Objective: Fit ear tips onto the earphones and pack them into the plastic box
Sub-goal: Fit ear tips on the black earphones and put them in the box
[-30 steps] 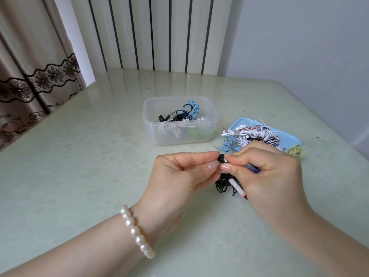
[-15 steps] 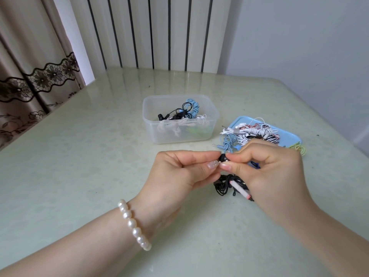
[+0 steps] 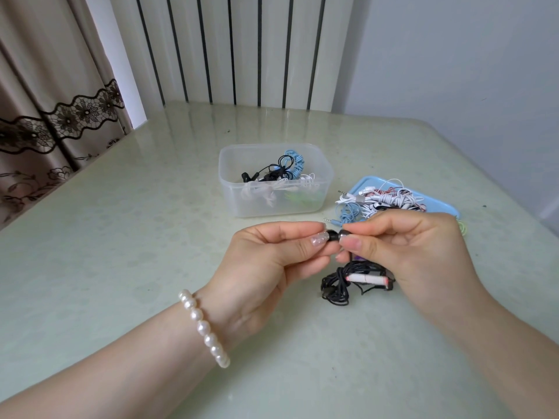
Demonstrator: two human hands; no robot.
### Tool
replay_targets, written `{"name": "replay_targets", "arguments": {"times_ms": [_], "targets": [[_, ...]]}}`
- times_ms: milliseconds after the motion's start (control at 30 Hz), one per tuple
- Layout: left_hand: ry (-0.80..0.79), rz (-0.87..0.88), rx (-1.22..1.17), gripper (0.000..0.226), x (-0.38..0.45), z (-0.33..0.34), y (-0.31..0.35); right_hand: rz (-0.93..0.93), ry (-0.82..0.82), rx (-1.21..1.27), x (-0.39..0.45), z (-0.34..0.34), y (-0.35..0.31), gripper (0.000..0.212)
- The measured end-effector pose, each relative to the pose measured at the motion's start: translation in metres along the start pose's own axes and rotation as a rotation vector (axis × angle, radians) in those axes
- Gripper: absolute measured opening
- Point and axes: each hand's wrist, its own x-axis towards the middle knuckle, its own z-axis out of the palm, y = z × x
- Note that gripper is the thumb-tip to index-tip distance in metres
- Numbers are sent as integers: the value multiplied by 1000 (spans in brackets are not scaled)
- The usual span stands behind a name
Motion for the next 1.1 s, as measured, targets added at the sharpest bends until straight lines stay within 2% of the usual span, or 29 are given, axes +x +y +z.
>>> {"name": "replay_targets", "arguments": {"times_ms": [233, 800, 1000, 1100], "targets": [[-10, -2, -16, 13, 2, -2, -1, -16, 22, -9, 0, 0, 1, 10], [-15, 118, 107, 12, -1, 2, -3, -16, 111, -78, -2, 4, 6, 21], [-6, 114, 86, 14, -3, 4, -3, -193, 162, -119, -4, 7, 17, 24], [6, 106, 55, 14, -4, 4, -4, -384, 214, -299, -2, 8, 24, 14]]}}
